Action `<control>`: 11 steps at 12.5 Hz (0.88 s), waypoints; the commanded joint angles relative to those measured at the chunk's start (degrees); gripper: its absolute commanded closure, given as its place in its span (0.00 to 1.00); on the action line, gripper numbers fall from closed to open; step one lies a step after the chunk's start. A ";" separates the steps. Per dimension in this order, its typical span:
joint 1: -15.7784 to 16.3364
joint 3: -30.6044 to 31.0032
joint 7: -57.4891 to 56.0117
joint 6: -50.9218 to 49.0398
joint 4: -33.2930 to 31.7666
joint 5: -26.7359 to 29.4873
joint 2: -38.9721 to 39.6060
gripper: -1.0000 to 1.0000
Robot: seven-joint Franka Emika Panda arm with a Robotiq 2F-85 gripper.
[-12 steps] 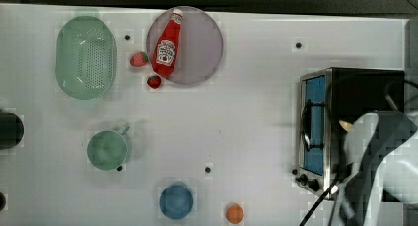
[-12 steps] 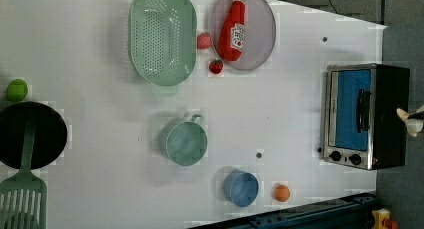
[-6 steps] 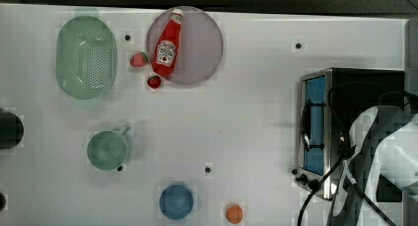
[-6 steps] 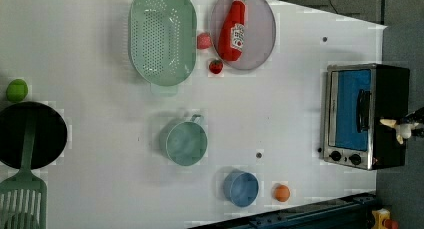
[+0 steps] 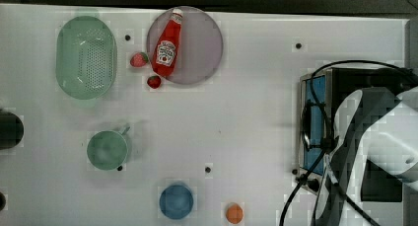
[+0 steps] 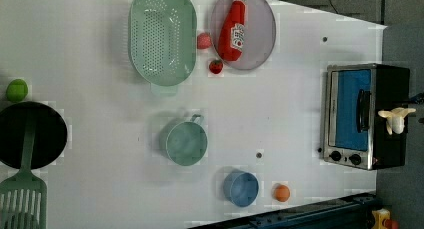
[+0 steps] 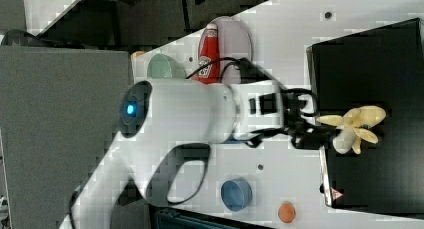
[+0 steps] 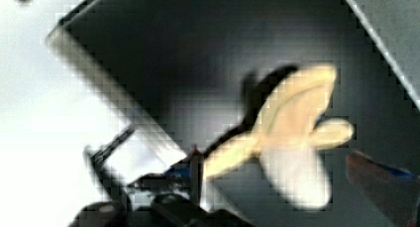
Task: Pick banana from table and place on oven.
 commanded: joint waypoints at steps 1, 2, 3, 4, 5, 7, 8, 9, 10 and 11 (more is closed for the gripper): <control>2.26 3.57 -0.36 -6.24 1.90 1.31 -6.50 0.00; 3.19 5.38 3.48 -9.71 1.89 1.51 -8.96 0.00; 4.09 7.45 9.56 -12.22 1.87 1.51 -11.50 0.00; 4.89 9.65 16.42 -14.14 1.79 1.49 -13.89 0.00; 5.60 11.90 22.79 -15.79 1.46 1.46 -16.17 0.00; 6.62 16.82 34.91 -17.14 -0.26 1.45 -20.65 0.00; 6.98 19.51 41.26 -17.21 -1.57 1.41 -22.69 0.00; 7.10 22.22 47.21 -17.26 -3.04 1.30 -24.58 0.00; 7.09 24.60 50.83 -17.31 -4.43 1.26 -26.32 0.00; 7.09 26.49 52.83 -17.31 -5.37 1.27 -27.69 0.00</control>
